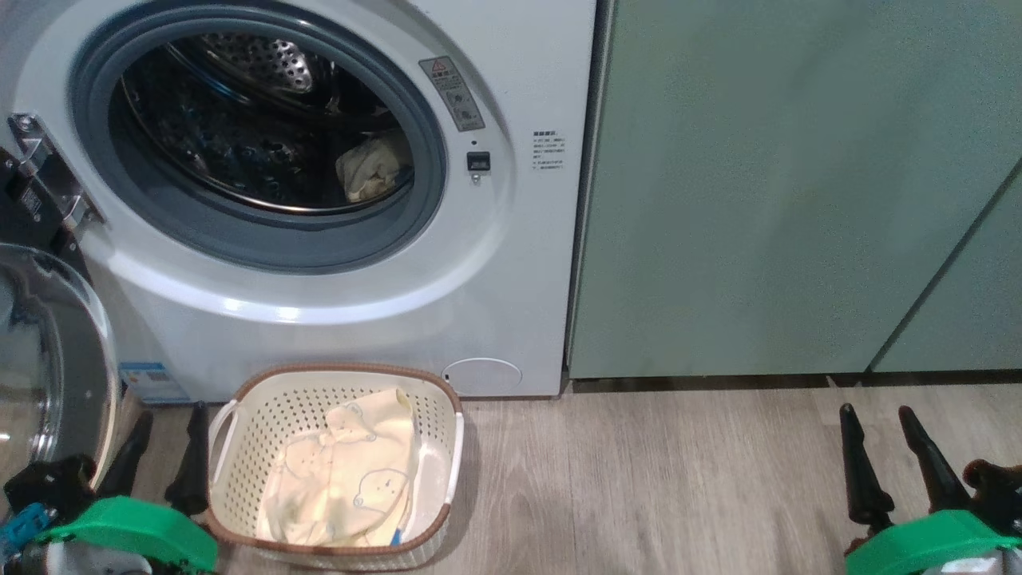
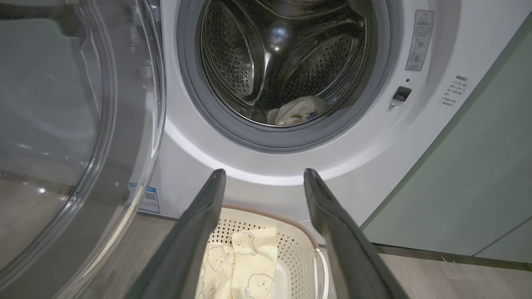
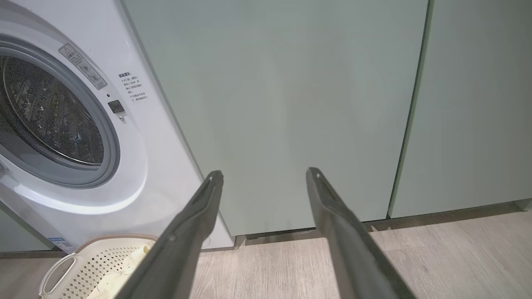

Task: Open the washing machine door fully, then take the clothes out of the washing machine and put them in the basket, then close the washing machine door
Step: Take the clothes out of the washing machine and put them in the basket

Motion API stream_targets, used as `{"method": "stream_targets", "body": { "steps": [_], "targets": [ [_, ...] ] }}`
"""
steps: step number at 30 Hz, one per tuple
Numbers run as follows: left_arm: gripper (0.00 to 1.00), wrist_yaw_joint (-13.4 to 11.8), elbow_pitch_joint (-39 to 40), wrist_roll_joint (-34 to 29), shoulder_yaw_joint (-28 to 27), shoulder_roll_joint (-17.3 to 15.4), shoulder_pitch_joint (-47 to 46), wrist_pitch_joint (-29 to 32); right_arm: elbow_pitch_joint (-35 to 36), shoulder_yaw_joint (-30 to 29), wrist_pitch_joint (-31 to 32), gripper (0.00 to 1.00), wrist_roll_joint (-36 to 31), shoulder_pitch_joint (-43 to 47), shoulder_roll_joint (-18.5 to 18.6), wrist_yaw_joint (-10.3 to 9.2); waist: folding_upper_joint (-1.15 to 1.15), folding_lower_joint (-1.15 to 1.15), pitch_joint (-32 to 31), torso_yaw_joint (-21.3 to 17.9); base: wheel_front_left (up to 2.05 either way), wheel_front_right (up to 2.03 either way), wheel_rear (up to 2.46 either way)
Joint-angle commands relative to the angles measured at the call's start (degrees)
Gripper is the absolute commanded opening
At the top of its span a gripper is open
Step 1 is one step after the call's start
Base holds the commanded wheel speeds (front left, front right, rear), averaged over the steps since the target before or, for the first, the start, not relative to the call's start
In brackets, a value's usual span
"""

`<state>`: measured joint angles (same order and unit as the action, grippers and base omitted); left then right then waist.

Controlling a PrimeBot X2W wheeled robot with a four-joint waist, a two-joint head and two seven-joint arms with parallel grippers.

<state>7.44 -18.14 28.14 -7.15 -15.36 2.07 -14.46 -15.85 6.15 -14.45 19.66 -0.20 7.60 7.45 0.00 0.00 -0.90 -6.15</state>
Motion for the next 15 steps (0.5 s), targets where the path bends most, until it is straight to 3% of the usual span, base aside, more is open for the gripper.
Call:
{"method": "stream_targets", "body": {
  "steps": [1,15],
  "targets": [
    [1.0,0.04,1.22,-0.55,-2.18,-1.27,-3.53,-0.53,1.87,1.17,-0.55,1.0,-0.13,-1.35,1.51,0.03,0.0,0.0,0.08,0.12,0.0,0.0,0.0],
    [1.0,0.04,-0.92,0.03,1.04,-1.91,-8.77,0.59,1.59,1.41,-0.55,1.0,0.04,-1.31,1.78,0.03,0.0,0.0,2.26,1.25,0.0,0.0,0.0]
  ]
}}
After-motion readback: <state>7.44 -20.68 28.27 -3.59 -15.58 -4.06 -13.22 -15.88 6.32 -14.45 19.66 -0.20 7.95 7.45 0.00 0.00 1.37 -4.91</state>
